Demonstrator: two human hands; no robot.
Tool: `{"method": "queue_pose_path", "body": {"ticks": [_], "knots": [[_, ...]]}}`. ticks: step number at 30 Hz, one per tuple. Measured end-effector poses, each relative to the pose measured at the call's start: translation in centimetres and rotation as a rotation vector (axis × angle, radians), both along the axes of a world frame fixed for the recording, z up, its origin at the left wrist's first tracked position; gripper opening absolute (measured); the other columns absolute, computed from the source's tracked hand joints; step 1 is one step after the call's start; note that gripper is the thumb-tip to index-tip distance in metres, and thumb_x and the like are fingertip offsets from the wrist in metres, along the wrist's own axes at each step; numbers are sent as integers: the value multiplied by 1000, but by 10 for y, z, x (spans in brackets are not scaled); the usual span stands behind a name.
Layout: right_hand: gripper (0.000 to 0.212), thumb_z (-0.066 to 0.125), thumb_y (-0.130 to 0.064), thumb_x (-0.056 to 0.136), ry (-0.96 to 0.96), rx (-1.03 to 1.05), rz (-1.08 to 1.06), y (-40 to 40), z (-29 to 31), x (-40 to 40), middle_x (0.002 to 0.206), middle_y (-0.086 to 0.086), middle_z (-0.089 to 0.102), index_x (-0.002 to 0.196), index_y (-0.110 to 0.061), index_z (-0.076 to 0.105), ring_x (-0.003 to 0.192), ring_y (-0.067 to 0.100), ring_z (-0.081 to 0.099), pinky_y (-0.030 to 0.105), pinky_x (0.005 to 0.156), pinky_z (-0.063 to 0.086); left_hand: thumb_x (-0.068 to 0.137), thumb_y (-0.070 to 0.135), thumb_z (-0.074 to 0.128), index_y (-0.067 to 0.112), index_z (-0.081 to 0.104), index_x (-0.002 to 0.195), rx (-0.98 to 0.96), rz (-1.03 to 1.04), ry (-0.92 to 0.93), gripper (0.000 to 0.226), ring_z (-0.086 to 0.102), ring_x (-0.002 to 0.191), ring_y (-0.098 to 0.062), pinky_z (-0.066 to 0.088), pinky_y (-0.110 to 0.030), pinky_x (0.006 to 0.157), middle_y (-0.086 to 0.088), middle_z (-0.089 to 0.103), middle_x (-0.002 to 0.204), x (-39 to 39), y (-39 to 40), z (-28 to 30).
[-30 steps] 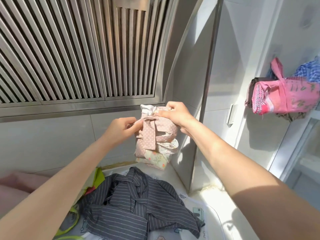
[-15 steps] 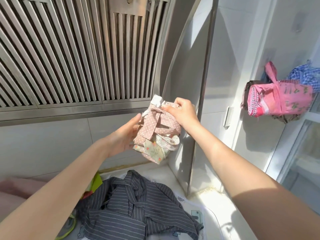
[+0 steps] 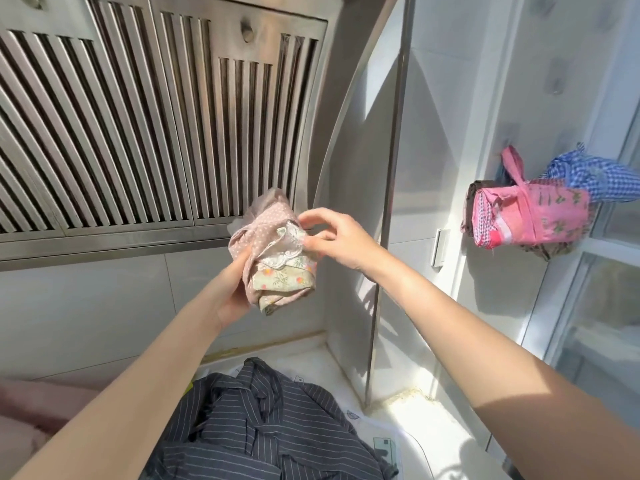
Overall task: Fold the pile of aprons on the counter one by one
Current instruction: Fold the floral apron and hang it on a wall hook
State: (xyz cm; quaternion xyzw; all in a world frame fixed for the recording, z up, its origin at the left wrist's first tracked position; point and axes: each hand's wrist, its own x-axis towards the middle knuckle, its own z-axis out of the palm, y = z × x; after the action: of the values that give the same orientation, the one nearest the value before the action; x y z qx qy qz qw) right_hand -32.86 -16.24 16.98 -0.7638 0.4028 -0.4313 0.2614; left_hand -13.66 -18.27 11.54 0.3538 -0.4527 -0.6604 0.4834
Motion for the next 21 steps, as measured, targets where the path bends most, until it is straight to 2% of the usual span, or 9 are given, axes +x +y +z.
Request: {"method": "queue_pose_path", "body": {"ticks": [3,5,8,11,13,15,18,20,21], "knots": [[45,62,-1,85,10,-43,7,7,4,4,107,-4,52,124,-21,51,54,-1,57,20,62,49,94,44,45,9,55,126,53,30,-9,49,64,104,-23,54,-35,82,-11,64,121,0,1,1],[53,57,1,86,177,-57,23,11,5,2,107,0,43,131,-24,50,55,1,52,18,53,49,95,41,46,6,55,124,85,42,-43,47,66,98,-24,55,-36,78,-14,66,115,3,1,0],[39,56,0,87,364,-39,-3,12,0,6,100,3,36,117,-26,59,57,2,50,13,47,44,92,32,52,3,58,112,62,64,-107,36,71,74,-22,58,-31,60,-13,72,92,4,4,2],[4,66,-10,87,227,-55,-41,10,-4,9,95,3,39,91,-10,67,51,9,54,21,56,48,84,28,58,7,60,107,4,-28,-102,31,71,76,-22,58,-29,59,-12,72,96,1,12,6],[9,67,-10,85,203,-15,-3,8,-4,7,90,-1,39,88,-1,67,64,17,56,26,65,52,76,30,63,9,59,113,-32,-64,-97,43,71,83,-23,58,-29,62,-13,71,103,6,11,6],[4,65,-6,86,145,88,112,13,-2,2,89,-1,42,83,-4,64,73,19,57,30,73,53,65,40,77,12,55,123,-88,-101,-126,67,69,95,-25,58,-32,69,-11,70,109,12,10,6],[15,60,-3,88,56,273,266,21,5,-8,82,-4,57,75,-10,59,75,10,57,27,75,50,36,51,91,16,55,124,-85,-174,-181,101,65,105,-27,56,-36,79,-10,67,117,17,9,1],[17,59,-2,89,23,356,320,24,8,-11,74,-9,62,75,-11,58,73,6,57,21,70,47,44,51,89,14,57,121,-44,-206,-146,91,66,102,-27,57,-35,75,-12,67,115,15,8,-2],[16,59,-2,89,30,351,316,25,11,-11,76,-8,62,77,-13,59,75,8,56,20,69,46,60,50,82,10,56,124,-19,-202,-118,79,66,102,-28,56,-36,77,-14,67,115,11,8,-1]]}}
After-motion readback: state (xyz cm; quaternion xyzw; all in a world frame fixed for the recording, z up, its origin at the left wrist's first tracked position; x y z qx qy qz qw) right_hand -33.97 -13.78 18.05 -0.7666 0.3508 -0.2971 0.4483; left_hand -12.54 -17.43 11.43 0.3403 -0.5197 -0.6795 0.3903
